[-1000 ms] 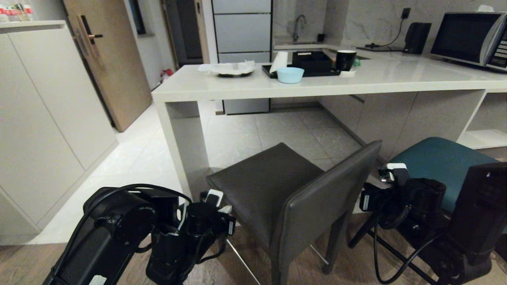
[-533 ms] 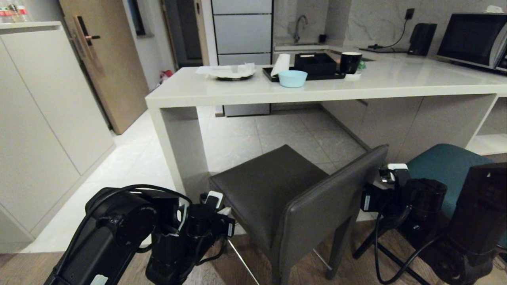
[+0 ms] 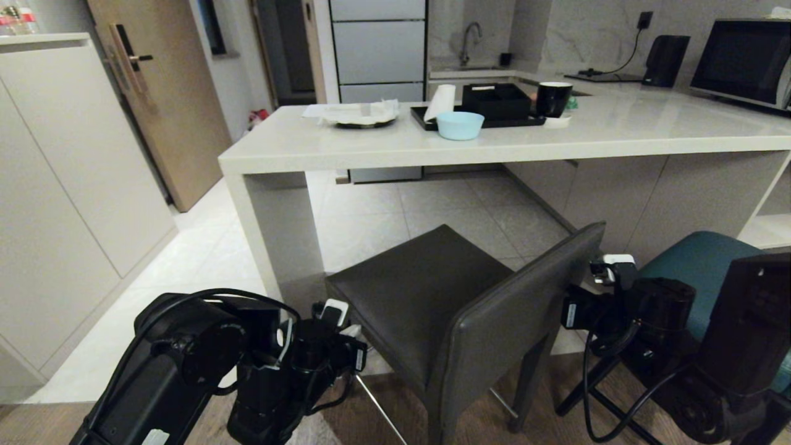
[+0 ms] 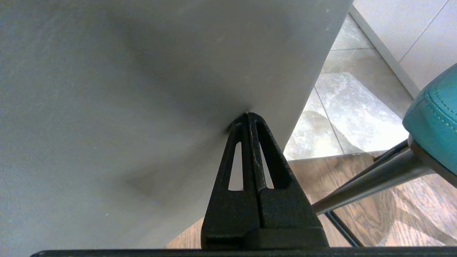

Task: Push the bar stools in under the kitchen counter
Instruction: Push the gray chair back under the dining table

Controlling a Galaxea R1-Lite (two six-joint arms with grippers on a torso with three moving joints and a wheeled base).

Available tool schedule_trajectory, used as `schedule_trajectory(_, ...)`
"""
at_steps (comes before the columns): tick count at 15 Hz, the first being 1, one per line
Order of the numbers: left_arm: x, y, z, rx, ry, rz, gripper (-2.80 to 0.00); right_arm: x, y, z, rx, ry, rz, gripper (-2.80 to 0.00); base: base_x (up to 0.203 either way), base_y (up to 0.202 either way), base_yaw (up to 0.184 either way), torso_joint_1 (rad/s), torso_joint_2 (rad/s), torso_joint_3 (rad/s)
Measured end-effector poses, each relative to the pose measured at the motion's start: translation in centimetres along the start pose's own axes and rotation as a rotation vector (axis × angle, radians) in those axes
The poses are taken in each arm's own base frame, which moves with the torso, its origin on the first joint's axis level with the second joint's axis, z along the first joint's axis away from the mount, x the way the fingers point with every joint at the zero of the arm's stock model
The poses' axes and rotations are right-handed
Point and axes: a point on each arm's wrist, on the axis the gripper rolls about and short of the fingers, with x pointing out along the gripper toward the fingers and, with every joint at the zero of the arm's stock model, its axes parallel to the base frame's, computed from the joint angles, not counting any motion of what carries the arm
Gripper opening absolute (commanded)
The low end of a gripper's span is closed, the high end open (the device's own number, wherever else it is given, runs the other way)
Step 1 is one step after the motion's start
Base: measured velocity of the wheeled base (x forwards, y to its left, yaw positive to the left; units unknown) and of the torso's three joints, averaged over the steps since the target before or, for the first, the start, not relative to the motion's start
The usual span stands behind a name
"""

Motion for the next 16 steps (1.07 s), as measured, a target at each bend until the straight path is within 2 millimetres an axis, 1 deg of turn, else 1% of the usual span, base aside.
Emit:
schedule_trajectory(8, 0.16, -0.01, 0.19, 0.006, -0.010, 0.001, -2.80, 0.54, 0.06, 0.15, -0.012, -0.012, -0.002, -2.80, 0.009, 0.000, 0.000, -0.001, 0.00, 0.001)
schedule_trajectory(16, 0.19, -0.02, 0.23, 0.006, -0.012, 0.000, -2.80, 0.69, 0.10, 0.33, -0.010, -0.025, -0.002, -2.80, 0.186, 0.000, 0.002, 0.001, 0.00, 0.002)
